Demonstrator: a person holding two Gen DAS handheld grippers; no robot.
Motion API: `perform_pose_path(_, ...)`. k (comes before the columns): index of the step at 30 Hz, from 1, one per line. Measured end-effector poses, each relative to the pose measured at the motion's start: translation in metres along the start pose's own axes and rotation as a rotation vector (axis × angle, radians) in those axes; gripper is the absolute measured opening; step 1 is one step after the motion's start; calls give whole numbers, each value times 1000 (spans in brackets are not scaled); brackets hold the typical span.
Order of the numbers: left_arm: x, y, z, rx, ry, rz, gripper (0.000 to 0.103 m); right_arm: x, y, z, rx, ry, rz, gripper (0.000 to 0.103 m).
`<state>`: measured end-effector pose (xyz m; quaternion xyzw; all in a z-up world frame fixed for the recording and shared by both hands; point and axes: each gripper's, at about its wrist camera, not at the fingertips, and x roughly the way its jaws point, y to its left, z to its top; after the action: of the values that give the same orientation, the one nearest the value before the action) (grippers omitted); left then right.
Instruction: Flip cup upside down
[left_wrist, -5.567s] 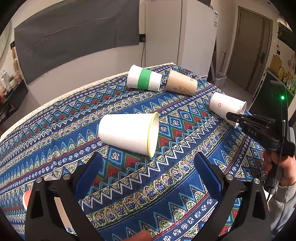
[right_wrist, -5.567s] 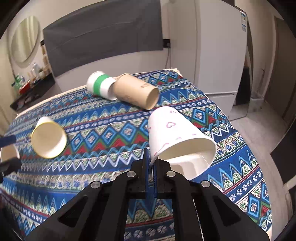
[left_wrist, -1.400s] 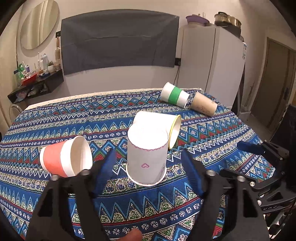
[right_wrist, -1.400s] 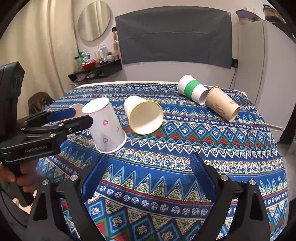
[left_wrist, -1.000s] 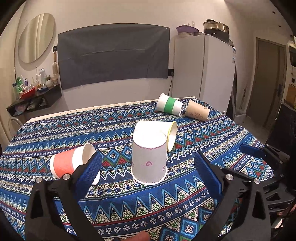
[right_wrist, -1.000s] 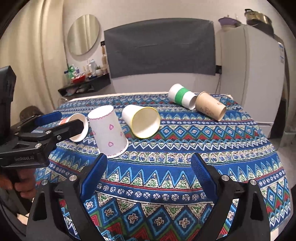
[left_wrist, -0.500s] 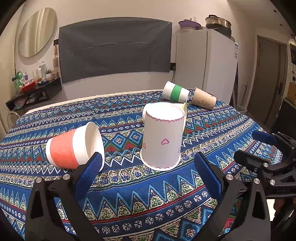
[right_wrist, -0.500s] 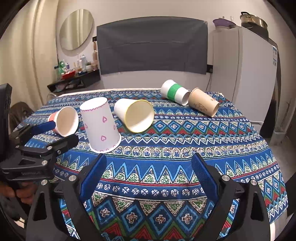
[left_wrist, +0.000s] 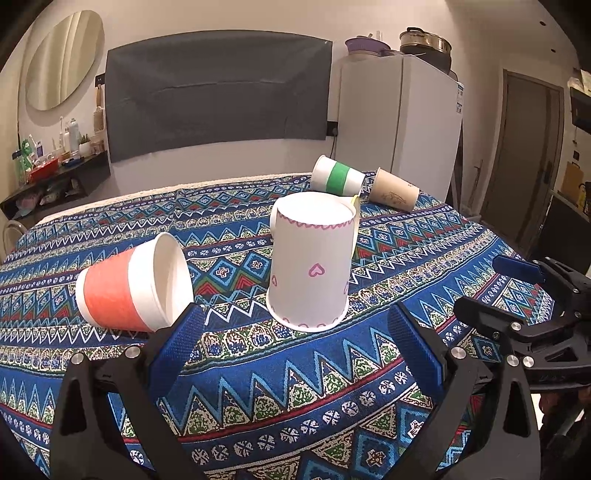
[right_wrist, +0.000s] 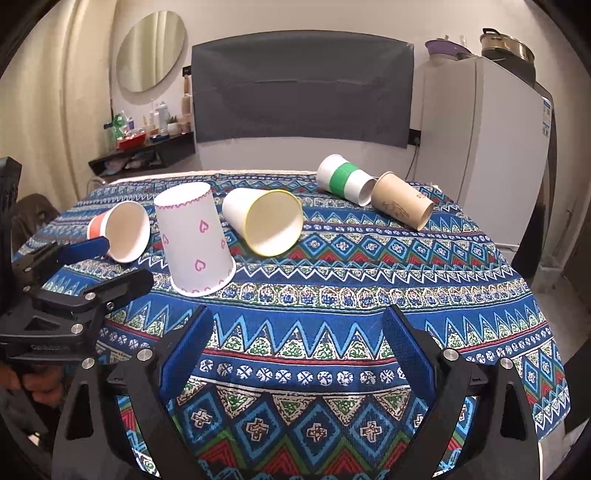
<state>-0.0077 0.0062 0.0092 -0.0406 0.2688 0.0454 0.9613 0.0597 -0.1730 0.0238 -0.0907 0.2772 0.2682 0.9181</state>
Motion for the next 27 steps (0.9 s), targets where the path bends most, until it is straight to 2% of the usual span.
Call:
perform_pose_path(9,1,4,-1,-16,6,1,97,2,1,-4,-25,18,-11,90)
perform_pose_path(27,1,-5,-2,30,5,23,97,-3,-1,-8,-51,25,-44,91)
